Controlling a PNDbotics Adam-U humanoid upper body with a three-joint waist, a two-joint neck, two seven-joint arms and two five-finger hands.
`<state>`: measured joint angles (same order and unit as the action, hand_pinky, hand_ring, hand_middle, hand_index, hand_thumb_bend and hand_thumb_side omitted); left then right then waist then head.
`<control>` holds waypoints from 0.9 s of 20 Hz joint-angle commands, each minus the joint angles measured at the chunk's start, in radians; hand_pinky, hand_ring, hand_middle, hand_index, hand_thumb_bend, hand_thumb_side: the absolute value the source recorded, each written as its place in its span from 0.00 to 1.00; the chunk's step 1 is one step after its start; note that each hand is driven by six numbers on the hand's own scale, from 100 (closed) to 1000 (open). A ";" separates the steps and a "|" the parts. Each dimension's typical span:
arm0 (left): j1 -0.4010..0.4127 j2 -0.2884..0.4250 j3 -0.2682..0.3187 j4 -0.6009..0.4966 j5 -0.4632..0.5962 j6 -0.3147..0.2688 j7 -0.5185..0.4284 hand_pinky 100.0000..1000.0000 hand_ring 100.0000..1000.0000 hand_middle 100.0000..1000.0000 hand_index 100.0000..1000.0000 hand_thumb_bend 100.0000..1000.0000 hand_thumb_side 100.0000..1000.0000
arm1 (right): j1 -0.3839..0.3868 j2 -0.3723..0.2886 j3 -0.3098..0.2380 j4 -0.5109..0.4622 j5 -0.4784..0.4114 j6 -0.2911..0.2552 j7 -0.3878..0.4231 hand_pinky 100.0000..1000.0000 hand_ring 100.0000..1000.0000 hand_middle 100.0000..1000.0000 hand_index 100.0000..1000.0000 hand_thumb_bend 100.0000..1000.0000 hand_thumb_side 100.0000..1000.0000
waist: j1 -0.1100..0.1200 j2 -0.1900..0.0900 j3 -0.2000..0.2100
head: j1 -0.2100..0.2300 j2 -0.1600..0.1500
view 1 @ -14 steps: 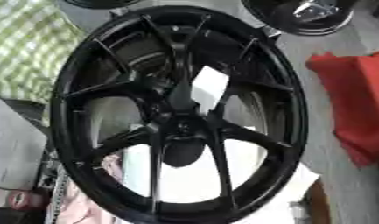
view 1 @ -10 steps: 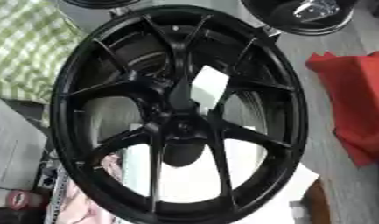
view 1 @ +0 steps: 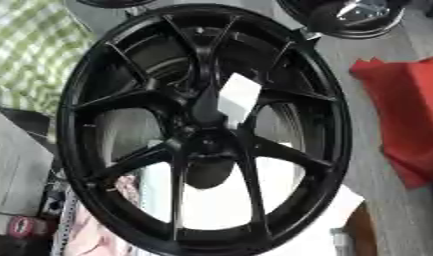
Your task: Pull the pin out of the wheel hub.
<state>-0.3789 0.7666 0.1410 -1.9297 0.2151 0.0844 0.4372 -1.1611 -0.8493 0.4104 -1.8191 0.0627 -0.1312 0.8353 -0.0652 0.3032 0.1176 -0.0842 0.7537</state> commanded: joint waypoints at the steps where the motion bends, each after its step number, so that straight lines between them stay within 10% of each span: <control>1: -0.009 0.035 0.016 -0.015 -0.001 0.001 0.002 0.70 0.80 0.79 0.86 0.15 0.96 | -0.014 -0.034 0.020 -0.030 0.006 -0.008 0.035 0.87 0.93 0.80 0.81 0.40 0.01 | 0.004 -0.013 0.003 | -0.007 0.000; 18: -0.023 0.027 0.010 -0.014 0.002 0.003 -0.006 0.70 0.79 0.79 0.85 0.15 0.96 | -0.046 0.036 0.170 0.031 0.088 -0.030 0.072 0.87 0.92 0.78 0.82 0.44 0.05 | -0.001 -0.009 0.015 | -0.027 -0.003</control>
<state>-0.3889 0.7666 0.1402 -1.9298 0.2152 0.0881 0.4326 -1.1874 -0.8059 0.5861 -1.7960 0.1395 -0.1580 0.9066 -0.0709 0.3088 0.1309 -0.1085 0.7537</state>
